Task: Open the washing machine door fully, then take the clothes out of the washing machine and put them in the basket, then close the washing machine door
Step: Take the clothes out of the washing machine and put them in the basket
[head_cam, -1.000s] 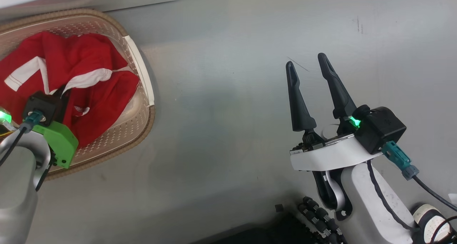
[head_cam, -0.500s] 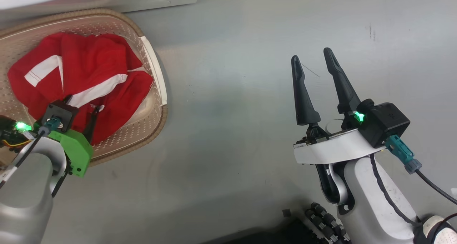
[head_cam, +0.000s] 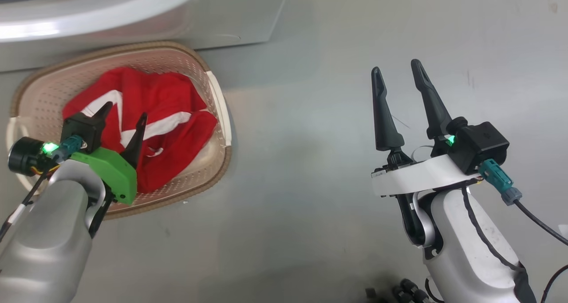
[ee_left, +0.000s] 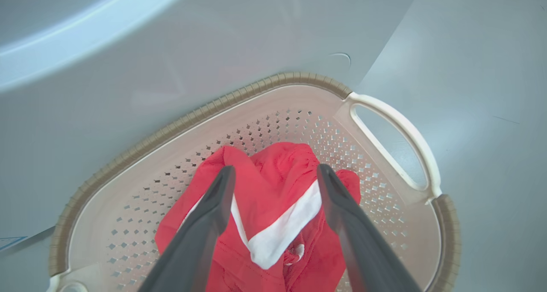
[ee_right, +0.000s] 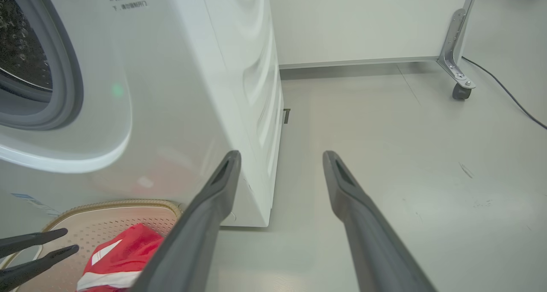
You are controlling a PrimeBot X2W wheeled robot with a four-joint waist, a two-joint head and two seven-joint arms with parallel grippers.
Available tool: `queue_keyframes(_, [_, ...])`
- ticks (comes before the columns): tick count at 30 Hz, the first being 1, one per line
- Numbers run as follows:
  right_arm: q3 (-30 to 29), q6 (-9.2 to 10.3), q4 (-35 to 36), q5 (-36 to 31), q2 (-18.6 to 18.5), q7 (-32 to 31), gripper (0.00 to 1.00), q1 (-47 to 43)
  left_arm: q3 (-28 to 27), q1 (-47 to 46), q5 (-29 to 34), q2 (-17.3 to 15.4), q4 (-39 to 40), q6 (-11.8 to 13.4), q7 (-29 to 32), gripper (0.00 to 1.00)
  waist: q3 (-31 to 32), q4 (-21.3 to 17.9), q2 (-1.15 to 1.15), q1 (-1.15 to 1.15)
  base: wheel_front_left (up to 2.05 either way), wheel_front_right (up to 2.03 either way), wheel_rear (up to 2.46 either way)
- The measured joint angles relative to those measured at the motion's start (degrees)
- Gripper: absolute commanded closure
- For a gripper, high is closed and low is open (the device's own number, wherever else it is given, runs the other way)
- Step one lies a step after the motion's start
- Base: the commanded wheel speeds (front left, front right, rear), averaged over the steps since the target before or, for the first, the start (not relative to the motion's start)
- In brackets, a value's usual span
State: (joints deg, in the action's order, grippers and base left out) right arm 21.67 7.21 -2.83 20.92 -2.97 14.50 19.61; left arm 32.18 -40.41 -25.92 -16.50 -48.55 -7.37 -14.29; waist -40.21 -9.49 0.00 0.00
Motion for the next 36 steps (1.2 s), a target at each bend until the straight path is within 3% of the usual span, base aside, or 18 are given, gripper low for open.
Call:
queue_keyframes(14, [-1.2,-0.01,-4.4,-0.4,-0.2,0.0,0.00,-0.6,-4.8,0.7,-2.7,0.8,13.2,0.0,-0.2,0.00,10.5,6.1,0.00,0.00,0.00,0.00,0.00])
queue_keyframes(36, [-4.7,-2.12,-7.7,0.0,-0.2,0.0,0.00,-9.9,-15.7,17.7,-3.8,1.5,23.4,0.0,-0.2,0.00,27.9,13.9,0.00,-0.01,0.00,0.00,0.00])
